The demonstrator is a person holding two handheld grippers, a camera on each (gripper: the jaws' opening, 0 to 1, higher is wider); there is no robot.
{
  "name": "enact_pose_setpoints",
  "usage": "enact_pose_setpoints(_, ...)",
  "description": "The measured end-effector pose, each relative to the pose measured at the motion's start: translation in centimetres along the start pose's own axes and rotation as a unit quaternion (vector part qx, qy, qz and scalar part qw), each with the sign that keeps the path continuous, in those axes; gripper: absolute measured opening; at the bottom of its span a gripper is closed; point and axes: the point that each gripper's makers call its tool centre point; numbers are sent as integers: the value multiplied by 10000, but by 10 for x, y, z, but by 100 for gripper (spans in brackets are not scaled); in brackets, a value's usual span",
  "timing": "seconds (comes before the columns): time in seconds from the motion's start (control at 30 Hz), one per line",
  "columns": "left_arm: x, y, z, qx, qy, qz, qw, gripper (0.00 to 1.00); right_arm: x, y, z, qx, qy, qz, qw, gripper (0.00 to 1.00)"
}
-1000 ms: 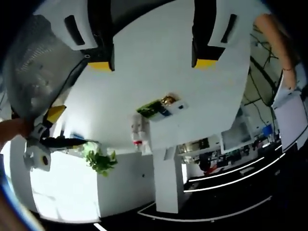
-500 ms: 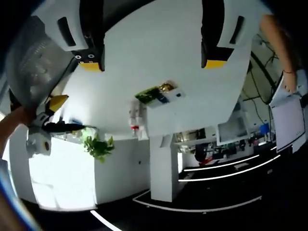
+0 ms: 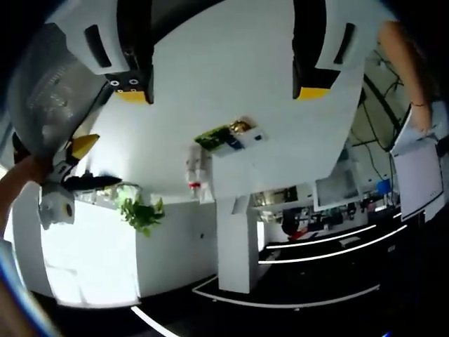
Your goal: Arrange the skincare products in the storage area until every visible bottle or jar stands upright without overlapping.
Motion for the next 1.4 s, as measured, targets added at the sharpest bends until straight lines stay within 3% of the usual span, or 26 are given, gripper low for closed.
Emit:
enact_pose_setpoints(0.4,0,0,-1,-30,42,17,10000,75,-7,2,-7,-181,-122,162,9996,97)
enact_pose_setpoints(0.57,0,-1,1,27,39,17,10000,76,-7,1,-4,-97,-139,164,9997,97)
enact_pose_setpoints(0.87,-2,-1,4,136,5,67,9999,80,6,-3,5,194,193,-60,9996,99)
enact_pose_setpoints(1.4,-8,-3,3,77,63,212,9997,78,3,-3,3,135,184,0,9997,97)
Point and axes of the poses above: the point that each gripper's makers call its tool centre point, and the gripper's own axes: y roughly forward along the fingers, x roughly to its right, z roughly out of its top, and after that the axes turned 2 degrees about -z, right-handed
